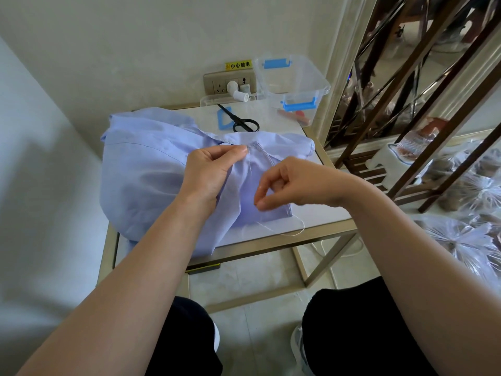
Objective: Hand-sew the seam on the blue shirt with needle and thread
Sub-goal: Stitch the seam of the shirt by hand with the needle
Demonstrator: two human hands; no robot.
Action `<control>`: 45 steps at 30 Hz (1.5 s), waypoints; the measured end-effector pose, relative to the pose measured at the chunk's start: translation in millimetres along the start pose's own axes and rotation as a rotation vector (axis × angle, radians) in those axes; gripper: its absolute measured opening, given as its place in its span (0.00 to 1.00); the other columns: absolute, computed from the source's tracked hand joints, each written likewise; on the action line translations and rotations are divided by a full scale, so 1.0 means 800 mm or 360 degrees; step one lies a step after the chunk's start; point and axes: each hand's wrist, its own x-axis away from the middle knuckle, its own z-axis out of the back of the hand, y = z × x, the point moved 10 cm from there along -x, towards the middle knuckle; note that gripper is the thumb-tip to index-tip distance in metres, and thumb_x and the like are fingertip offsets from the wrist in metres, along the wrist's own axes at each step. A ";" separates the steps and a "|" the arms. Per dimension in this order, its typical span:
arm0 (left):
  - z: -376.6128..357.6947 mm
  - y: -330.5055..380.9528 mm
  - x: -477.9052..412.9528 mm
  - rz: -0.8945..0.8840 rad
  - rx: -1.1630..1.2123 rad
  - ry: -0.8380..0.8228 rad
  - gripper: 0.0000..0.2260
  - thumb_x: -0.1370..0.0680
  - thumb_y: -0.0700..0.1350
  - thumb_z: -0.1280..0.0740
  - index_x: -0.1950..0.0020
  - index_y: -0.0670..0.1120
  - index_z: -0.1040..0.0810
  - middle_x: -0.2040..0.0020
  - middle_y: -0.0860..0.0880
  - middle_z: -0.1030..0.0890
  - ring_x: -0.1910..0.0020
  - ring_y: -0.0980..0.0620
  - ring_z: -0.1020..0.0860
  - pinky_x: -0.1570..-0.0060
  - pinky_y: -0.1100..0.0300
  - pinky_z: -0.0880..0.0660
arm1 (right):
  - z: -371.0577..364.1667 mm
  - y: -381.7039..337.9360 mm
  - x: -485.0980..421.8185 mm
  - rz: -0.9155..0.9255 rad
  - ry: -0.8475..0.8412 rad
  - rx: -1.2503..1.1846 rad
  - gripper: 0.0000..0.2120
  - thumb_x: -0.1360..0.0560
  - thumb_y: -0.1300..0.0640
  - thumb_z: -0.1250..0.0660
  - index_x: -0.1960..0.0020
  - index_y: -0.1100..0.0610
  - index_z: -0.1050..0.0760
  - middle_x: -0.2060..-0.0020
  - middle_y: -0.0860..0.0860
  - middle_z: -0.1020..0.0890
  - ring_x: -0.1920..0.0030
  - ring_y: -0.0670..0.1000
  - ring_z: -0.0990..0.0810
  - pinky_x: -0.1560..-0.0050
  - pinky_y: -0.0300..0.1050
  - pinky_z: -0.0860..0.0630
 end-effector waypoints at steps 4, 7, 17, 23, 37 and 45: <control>-0.005 0.001 0.002 -0.0016 -0.0021 -0.0070 0.05 0.27 0.44 0.25 0.63 0.49 0.14 0.61 0.46 0.15 0.56 0.48 0.19 0.41 0.47 0.23 | 0.052 0.014 -0.003 -0.0005 0.0719 -0.0356 0.11 0.27 0.51 0.25 0.56 0.59 0.20 0.78 0.44 0.39 0.74 0.45 0.42 0.71 0.37 0.42; -0.011 0.001 0.004 -0.0023 -0.0014 -0.0119 0.05 0.26 0.41 0.26 0.62 0.49 0.14 0.60 0.46 0.15 0.56 0.49 0.18 0.44 0.51 0.22 | 0.055 0.011 -0.002 0.0054 0.0941 -0.0380 0.12 0.28 0.50 0.25 0.58 0.59 0.20 0.77 0.46 0.38 0.74 0.45 0.42 0.69 0.41 0.43; -0.009 0.001 0.002 -0.0011 -0.0008 -0.0110 0.06 0.27 0.40 0.26 0.64 0.47 0.14 0.64 0.46 0.17 0.60 0.49 0.21 0.51 0.53 0.22 | 0.036 0.004 -0.010 0.0039 0.0623 -0.0284 0.07 0.26 0.59 0.27 0.60 0.61 0.21 0.80 0.42 0.41 0.76 0.44 0.43 0.73 0.31 0.42; -0.019 0.006 0.005 -0.0083 -0.0074 -0.0237 0.03 0.26 0.40 0.27 0.56 0.42 0.14 0.53 0.39 0.15 0.56 0.47 0.18 0.44 0.49 0.22 | 0.077 0.020 0.005 0.0046 0.1011 -0.0535 0.08 0.27 0.52 0.26 0.51 0.53 0.21 0.75 0.49 0.36 0.74 0.47 0.41 0.72 0.38 0.41; -0.014 0.020 0.003 -0.0316 -0.0499 -0.0382 0.02 0.24 0.42 0.28 0.56 0.47 0.15 0.61 0.51 0.16 0.62 0.59 0.22 0.54 0.64 0.27 | 0.070 0.027 0.003 -0.0006 0.0908 -0.0460 0.05 0.24 0.57 0.29 0.60 0.53 0.19 0.77 0.47 0.36 0.78 0.43 0.40 0.73 0.29 0.39; -0.020 0.022 0.002 -0.0373 -0.0593 -0.0450 0.03 0.23 0.41 0.29 0.55 0.48 0.16 0.58 0.47 0.16 0.59 0.57 0.22 0.52 0.61 0.27 | 0.067 0.026 0.005 -0.0005 0.0882 -0.0496 0.05 0.24 0.59 0.29 0.59 0.55 0.20 0.79 0.44 0.37 0.79 0.43 0.40 0.74 0.26 0.38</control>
